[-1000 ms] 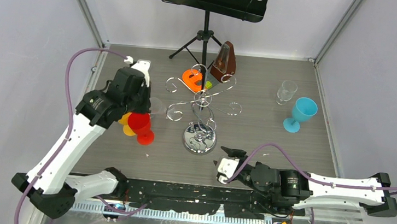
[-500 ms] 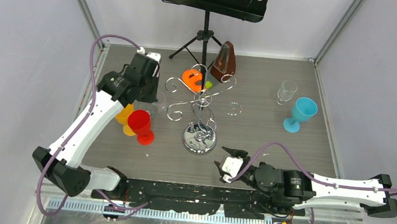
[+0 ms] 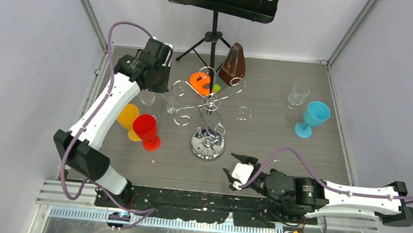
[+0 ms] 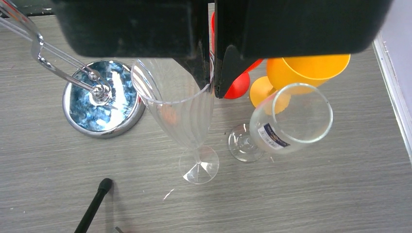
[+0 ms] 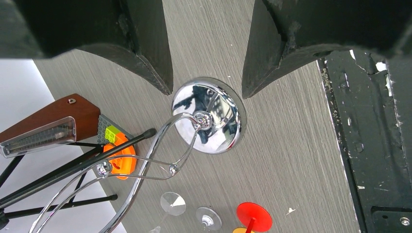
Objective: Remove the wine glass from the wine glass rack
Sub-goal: Place the wine glass at the center of the board.
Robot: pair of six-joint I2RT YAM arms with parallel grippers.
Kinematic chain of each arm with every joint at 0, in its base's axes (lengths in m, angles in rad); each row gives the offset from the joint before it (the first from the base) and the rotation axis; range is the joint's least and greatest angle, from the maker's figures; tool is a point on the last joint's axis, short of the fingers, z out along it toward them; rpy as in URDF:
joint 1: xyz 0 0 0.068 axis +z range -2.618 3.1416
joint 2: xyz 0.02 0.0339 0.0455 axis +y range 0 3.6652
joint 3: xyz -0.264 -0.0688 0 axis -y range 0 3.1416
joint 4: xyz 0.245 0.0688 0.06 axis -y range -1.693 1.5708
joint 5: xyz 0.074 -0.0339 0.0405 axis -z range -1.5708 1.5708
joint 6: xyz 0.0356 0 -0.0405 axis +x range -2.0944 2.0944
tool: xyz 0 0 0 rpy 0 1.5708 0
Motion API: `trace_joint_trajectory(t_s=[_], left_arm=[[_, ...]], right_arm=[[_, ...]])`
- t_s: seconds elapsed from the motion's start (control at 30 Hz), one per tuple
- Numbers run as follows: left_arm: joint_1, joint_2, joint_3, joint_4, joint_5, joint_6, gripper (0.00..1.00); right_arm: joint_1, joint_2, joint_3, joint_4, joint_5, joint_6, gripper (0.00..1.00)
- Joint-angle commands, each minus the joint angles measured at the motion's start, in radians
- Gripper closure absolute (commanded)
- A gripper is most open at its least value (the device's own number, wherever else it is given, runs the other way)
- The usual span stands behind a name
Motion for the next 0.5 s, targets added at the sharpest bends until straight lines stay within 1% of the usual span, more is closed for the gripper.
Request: trace_joint_trajectory(t_s=[0.0,0.2,0.47], left_arm=[[0.028,0.034,0.087,-0.022,0.04,0.029,1.0],[0.07,0.102,0.109,-0.021,0.092,0.03,1.0],[0.097,0.151,0.111,-0.01,0.108,0.035,1.0]], right_arm=[[0.0,-0.01,0.0,0.054,-0.005,0.015,0.4],[0.0,-0.011,-0.004,0.056,-0.007,0.02,0.4],[0.0,-0.008,-0.003,0.053,-0.011,0.018,0.4]])
